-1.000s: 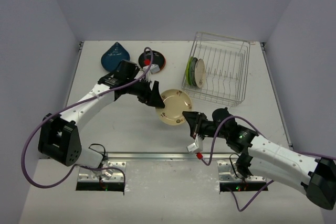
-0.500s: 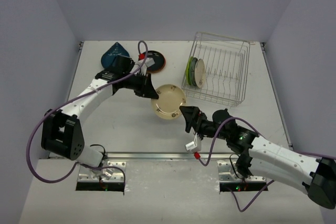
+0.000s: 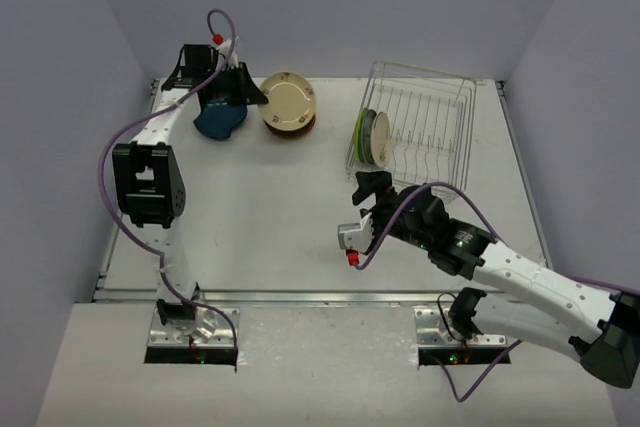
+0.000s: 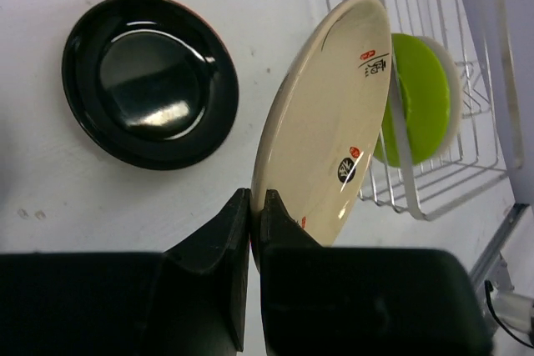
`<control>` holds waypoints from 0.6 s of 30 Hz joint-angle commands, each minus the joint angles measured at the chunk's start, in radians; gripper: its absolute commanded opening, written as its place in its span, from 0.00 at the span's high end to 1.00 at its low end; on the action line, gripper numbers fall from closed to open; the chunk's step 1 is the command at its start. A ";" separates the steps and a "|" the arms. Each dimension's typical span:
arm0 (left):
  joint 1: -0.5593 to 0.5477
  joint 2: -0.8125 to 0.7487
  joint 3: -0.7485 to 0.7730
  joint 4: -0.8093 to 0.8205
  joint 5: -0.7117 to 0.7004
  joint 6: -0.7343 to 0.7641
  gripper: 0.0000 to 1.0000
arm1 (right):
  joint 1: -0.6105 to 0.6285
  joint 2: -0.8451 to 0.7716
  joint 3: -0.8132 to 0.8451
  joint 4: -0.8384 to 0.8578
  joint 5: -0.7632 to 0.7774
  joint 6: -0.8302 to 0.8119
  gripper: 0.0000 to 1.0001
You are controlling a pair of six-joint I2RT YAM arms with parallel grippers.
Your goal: Unload the plates from the dish rack
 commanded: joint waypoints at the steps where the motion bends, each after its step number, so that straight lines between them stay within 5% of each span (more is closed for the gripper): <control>1: 0.003 0.140 0.127 0.070 -0.046 -0.074 1.00 | 0.004 0.070 0.185 -0.130 0.096 0.321 0.01; 13: 0.023 0.406 0.338 0.174 -0.102 -0.151 1.00 | 0.004 0.238 0.472 -0.259 0.162 0.620 0.01; 18: 0.023 0.464 0.366 0.175 -0.090 -0.157 0.90 | 0.004 0.294 0.547 -0.275 0.198 0.757 0.01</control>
